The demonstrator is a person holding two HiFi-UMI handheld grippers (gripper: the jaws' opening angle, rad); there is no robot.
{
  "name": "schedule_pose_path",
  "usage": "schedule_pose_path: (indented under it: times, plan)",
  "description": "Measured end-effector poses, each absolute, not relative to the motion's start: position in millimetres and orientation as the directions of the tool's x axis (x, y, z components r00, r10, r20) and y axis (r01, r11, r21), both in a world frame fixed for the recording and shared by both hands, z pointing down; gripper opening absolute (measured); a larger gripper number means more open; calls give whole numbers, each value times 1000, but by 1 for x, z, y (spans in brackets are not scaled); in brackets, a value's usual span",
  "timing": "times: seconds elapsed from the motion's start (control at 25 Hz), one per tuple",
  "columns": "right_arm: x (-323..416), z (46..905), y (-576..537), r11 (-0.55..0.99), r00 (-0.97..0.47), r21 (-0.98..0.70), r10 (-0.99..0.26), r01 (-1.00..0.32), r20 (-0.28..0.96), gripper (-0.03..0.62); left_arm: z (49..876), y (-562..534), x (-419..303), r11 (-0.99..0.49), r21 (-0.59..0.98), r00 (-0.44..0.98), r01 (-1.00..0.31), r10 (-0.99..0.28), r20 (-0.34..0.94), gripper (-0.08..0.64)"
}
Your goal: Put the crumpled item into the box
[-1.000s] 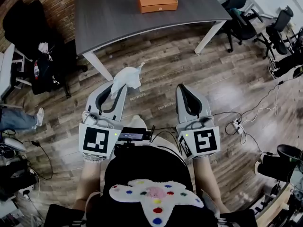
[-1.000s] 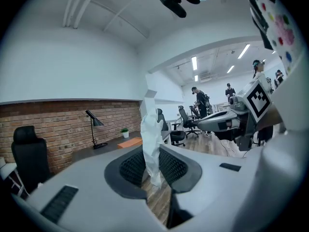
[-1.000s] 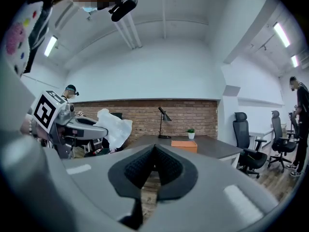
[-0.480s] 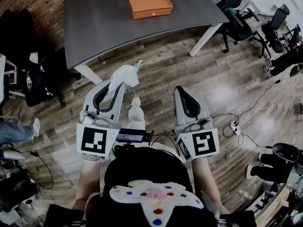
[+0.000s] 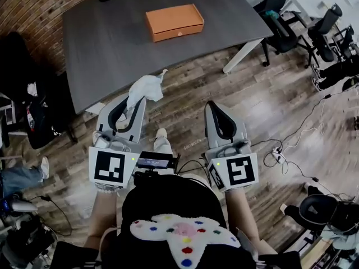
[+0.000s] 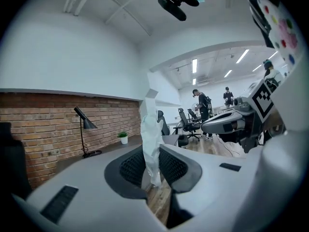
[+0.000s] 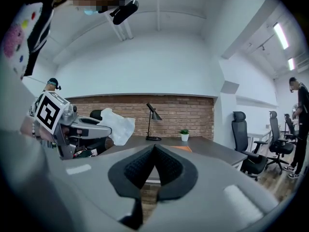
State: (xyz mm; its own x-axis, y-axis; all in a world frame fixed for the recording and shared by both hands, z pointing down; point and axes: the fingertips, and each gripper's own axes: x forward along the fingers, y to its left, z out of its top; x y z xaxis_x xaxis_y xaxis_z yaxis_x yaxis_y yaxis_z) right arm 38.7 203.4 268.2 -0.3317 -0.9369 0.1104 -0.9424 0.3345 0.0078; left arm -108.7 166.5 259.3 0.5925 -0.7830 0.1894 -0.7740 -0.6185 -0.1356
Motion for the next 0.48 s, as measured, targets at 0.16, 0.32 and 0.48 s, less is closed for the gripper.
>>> schedule_pose_path:
  times: [0.16,0.32,0.48]
  plan:
    - [38,266,160,322,-316,34,-941,-946,122,5,257,117,-107,-632,-138,605,-763,-773,193,67]
    - [32,265,115,324,-316,39,-940,-945,131,5,253,72,-110,-640,-143,616,-755,-767,183,69]
    - [19,265,71,326,-317,45,-938,-944,138,5,256,30,-122,-643,-138,618,-753,-764,187,67]
